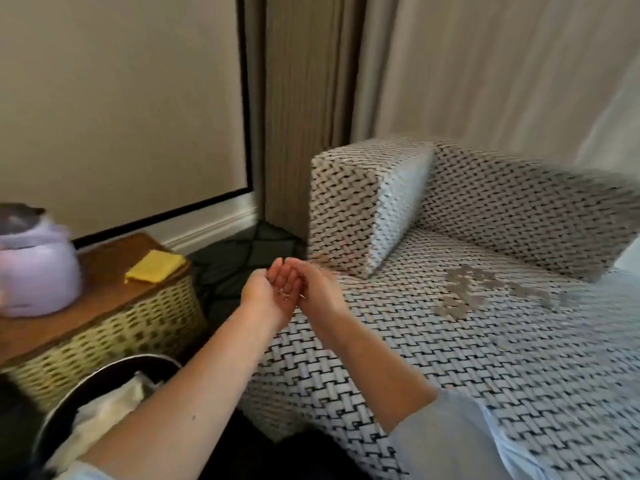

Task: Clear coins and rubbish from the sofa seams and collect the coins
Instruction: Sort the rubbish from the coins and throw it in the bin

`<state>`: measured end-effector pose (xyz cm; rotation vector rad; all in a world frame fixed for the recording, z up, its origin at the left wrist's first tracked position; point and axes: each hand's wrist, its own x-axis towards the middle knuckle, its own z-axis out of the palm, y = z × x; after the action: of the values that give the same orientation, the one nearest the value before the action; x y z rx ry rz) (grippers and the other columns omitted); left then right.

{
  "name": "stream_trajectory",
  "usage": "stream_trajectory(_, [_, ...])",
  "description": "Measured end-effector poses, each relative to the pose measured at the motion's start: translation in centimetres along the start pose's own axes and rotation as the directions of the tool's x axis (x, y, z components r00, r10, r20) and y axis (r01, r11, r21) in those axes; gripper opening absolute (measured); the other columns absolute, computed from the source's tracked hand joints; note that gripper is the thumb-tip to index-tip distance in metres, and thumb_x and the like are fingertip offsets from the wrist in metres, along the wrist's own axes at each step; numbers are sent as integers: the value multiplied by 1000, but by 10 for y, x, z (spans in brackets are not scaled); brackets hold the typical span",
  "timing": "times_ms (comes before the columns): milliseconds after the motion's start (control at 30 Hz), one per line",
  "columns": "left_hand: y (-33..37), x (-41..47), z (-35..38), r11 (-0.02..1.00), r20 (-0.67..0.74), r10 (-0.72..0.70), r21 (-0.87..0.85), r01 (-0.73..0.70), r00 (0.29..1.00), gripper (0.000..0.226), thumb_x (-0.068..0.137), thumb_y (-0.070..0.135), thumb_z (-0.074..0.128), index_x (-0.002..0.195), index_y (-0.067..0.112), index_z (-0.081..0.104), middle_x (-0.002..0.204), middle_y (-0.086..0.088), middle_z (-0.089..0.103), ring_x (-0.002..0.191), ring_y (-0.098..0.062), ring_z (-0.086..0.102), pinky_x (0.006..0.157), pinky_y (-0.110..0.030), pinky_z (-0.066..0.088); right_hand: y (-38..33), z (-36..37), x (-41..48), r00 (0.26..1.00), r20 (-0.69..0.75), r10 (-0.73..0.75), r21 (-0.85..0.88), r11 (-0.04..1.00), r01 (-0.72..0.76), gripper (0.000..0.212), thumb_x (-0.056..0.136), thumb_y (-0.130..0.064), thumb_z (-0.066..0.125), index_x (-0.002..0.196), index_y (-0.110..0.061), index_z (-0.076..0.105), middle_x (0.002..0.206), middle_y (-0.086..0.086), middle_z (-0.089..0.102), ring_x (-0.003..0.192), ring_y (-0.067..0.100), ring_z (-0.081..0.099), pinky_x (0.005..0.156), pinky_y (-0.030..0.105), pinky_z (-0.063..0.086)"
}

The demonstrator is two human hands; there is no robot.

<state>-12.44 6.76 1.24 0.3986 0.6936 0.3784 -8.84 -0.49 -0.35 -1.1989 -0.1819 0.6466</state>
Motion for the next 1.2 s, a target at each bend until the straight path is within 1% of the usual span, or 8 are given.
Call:
stream_trajectory(267, [94, -3, -146, 985, -201, 112, -107, -135, 973, 39, 103, 23, 30, 125, 9, 60, 95, -4, 65, 80, -17, 61, 75, -28, 49, 101, 136, -10, 938, 173, 302, -88, 953, -290, 21, 92, -11, 58, 77, -13, 73, 71, 2, 69, 63, 9, 63, 68, 23, 52])
stream_trajectory(433, [121, 6, -213, 992, -273, 109, -36, -123, 956, 44, 104, 29, 28, 127, 7, 58, 99, -7, 65, 82, -18, 60, 83, -29, 46, 137, 172, -17, 854, 202, 479, -218, 872, -438, 22, 99, -24, 49, 91, -14, 66, 87, 3, 66, 78, 12, 60, 72, 25, 48])
stream_trajectory(567, [120, 15, -240, 995, -303, 86, -20, -96, 949, 51, 102, 43, 34, 128, 4, 56, 120, -12, 62, 120, -25, 56, 98, -32, 43, 156, 176, -18, 841, 184, 509, -266, 849, -456, 41, 103, -33, 44, 133, -8, 52, 124, 9, 61, 107, 16, 57, 88, 26, 42])
stream_trajectory(700, [116, 23, -252, 996, -330, 76, 70, -56, 941, 70, 95, 59, 40, 124, -2, 57, 124, -17, 61, 126, -27, 50, 112, -36, 34, 167, 171, -15, 837, 152, 525, -353, 820, -450, 57, 103, -44, 38, 145, -6, 41, 150, 10, 43, 139, 23, 39, 112, 36, 31])
stream_trajectory(800, [116, 23, -253, 986, -315, 21, 163, 32, 949, 89, 89, 73, 34, 132, -4, 51, 138, -20, 52, 141, -28, 32, 119, -43, 17, 168, 169, -14, 837, 137, 530, -375, 810, -451, 58, 103, -47, 33, 145, -8, 41, 152, 9, 40, 142, 23, 34, 114, 38, 26])
stream_trajectory(933, [120, 24, -250, 974, -303, 4, 216, 64, 953, 99, 85, 80, 25, 153, 8, 19, 157, -14, 26, 149, -25, 12, 121, -47, 3, 167, 164, -12, 842, 116, 528, -403, 799, -445, 58, 103, -50, 29, 145, -12, 43, 154, 7, 38, 144, 22, 31, 116, 40, 21])
stream_trajectory(1100, [122, 26, -243, 973, -357, -3, 213, 85, 934, 97, 83, 82, 26, 155, 20, 7, 161, -6, 16, 149, -22, 8, 120, -43, 4, 167, 160, -7, 844, 123, 523, -393, 806, -442, 59, 103, -52, 26, 148, -16, 39, 155, 7, 36, 144, 25, 30, 117, 46, 21])
stream_trajectory(1200, [122, 27, -240, 949, -334, 42, 308, 68, 942, 79, 93, 66, 37, 154, 20, 18, 161, -5, 16, 147, -24, 20, 117, -39, 17, 162, 159, -2, 857, 110, 503, -402, 811, -424, 53, 103, -44, 37, 147, -15, 40, 148, 8, 44, 135, 26, 43, 107, 44, 39])
